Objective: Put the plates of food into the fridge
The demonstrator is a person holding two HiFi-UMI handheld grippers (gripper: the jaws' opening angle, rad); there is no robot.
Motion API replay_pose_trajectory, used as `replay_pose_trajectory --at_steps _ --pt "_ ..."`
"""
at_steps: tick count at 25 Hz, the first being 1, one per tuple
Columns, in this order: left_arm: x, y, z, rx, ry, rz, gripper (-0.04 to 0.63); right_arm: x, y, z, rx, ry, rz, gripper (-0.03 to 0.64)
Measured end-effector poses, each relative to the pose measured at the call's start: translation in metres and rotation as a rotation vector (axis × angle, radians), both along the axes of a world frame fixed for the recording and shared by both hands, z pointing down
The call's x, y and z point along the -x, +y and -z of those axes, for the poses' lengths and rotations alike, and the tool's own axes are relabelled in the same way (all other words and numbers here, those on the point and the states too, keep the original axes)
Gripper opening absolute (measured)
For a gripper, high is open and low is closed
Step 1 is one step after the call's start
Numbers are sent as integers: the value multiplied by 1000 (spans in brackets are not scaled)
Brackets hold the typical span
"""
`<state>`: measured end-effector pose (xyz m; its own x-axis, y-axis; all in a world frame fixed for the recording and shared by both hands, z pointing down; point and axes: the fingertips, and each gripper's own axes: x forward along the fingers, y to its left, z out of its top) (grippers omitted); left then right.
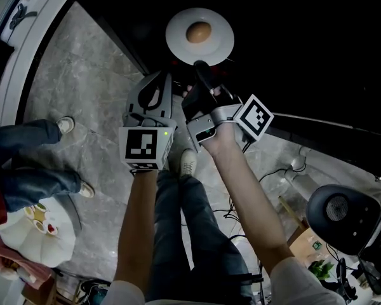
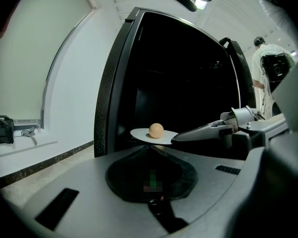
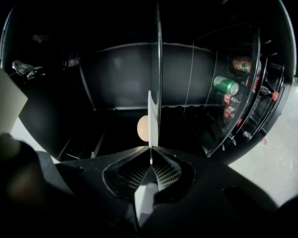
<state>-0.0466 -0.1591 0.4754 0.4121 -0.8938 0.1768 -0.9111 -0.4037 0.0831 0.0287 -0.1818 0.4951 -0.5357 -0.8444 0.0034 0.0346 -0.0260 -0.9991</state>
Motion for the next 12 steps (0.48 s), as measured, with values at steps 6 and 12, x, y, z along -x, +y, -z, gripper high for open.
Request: replay_pose_trajectory --at_steps 6,12 --pt "2 6 -1 2 7 -6 6 -4 1 -1 0 8 -19 21" --pt "0 -1 -3 9 -12 -17 6 -4 -18 -4 3 9 -30 21"
